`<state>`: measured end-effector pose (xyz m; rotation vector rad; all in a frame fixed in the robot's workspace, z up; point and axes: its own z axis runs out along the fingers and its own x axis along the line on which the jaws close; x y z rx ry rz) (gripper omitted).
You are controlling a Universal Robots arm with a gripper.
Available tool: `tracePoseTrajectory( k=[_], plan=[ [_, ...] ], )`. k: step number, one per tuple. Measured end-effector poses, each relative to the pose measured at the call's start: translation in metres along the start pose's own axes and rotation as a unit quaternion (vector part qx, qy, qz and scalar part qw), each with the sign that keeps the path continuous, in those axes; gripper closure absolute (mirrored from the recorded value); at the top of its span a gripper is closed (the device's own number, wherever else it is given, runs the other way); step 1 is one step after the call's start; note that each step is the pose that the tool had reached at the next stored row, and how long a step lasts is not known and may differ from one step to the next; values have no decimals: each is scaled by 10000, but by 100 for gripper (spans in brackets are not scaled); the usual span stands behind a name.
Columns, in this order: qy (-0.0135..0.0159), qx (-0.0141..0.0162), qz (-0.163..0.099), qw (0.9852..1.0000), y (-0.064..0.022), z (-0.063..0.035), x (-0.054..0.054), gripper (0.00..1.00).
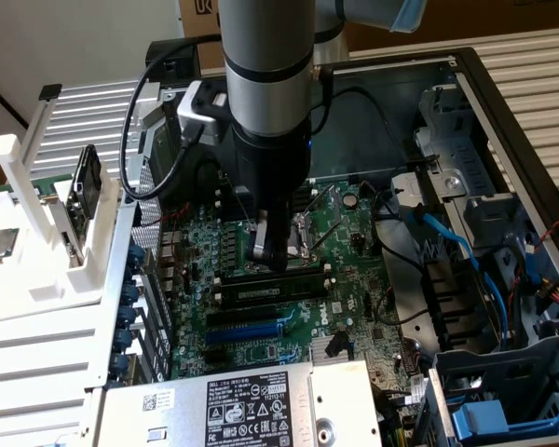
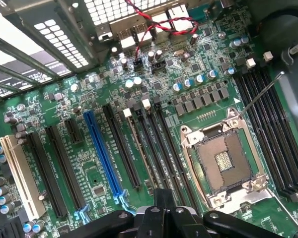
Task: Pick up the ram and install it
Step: 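Press down the ram until it locks into place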
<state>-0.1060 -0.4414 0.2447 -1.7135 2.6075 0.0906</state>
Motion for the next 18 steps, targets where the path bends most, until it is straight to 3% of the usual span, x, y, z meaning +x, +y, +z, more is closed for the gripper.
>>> tracePoseTrajectory(
  k=[5,10,16,18],
  plan=[
    [-12,16,325,9995,0,0,0,90],
    [-24,31,643,9979,0,0,0,90],
    [-38,50,1018,9948,0,0,0,90],
    [-45,59,1204,9927,0,0,0,90]
  ],
)
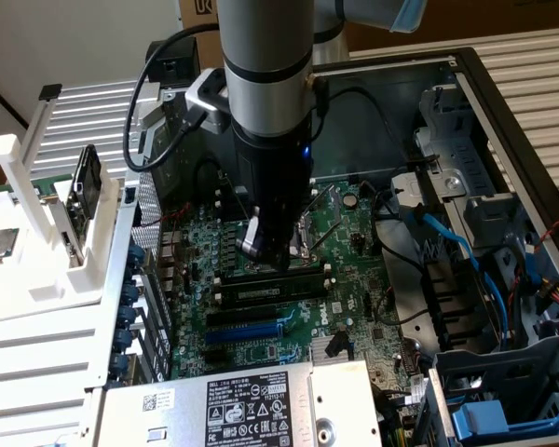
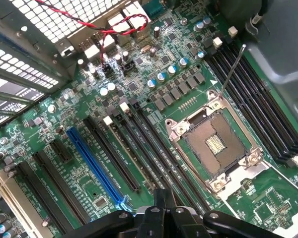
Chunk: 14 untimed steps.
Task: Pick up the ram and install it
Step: 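Press down the ram until it locks into place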
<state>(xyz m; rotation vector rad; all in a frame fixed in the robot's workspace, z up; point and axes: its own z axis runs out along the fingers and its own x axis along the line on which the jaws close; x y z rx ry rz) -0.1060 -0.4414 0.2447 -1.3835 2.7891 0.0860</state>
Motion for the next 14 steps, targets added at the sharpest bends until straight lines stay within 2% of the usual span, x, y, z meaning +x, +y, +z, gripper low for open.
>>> tracePoseTrajectory(
  k=[8,14],
  plan=[
    [-17,23,471,9989,2,0,1,90],
    [-33,43,888,9960,4,0,3,90]
  ],
)
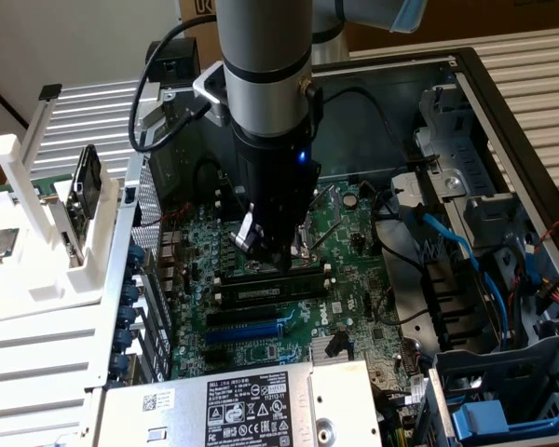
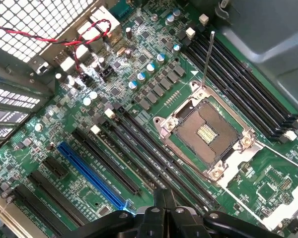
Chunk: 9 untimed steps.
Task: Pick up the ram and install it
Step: 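Press down the ram until it locks into place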
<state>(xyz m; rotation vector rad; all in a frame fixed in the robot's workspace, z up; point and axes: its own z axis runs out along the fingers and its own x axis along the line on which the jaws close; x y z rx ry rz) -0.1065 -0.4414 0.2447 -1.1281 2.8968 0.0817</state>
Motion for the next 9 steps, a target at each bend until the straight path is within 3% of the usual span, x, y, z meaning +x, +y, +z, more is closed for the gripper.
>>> tracePoseTrajectory(
  k=[2,5,9],
  plan=[
    [-12,15,308,9995,0,0,1,90],
    [-20,27,547,9985,1,0,1,90],
    [-39,52,1056,9944,1,0,1,90]
  ],
)
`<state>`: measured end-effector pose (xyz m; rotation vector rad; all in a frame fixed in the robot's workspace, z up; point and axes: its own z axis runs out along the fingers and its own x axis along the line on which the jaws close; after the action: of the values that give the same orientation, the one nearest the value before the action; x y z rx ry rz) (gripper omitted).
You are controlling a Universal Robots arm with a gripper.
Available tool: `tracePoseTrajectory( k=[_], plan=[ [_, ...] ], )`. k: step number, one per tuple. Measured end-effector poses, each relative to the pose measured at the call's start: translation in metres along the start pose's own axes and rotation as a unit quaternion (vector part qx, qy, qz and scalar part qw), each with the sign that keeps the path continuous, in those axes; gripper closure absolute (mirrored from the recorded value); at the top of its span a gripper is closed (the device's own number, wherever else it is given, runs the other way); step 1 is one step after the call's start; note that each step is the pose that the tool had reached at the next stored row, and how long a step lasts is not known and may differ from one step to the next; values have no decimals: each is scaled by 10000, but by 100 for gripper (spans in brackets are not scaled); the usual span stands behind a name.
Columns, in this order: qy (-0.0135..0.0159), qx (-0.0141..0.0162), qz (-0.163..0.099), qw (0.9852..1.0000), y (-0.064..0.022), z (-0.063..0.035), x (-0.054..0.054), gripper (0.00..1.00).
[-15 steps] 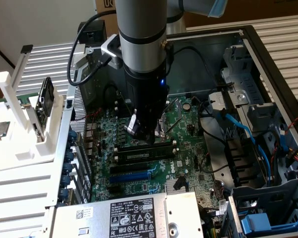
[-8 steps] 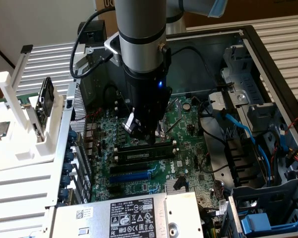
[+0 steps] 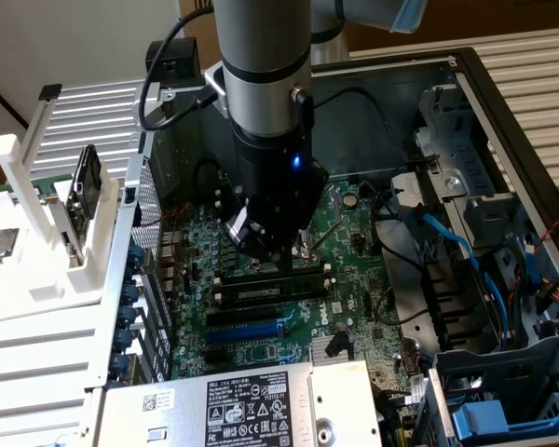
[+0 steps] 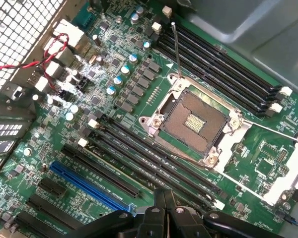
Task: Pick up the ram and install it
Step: 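Press down the ram until it locks into place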
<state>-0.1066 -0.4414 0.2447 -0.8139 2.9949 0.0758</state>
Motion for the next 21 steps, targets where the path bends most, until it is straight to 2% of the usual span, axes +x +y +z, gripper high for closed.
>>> tracePoseTrajectory(
  k=[2,4,6,10,16,17,20,21],
  plan=[
    [-5,6,132,9999,0,0,0,90],
    [-14,19,382,9993,0,0,0,90],
    [-19,25,513,9987,0,0,0,90],
    [-37,49,1000,9950,0,0,0,90],
    [-52,68,1395,9902,0,0,0,90],
    [-56,73,1505,9886,0,0,0,90],
    [-62,81,1664,9860,0,0,0,90],
    [-66,85,1750,9845,0,0,0,90]
  ],
)
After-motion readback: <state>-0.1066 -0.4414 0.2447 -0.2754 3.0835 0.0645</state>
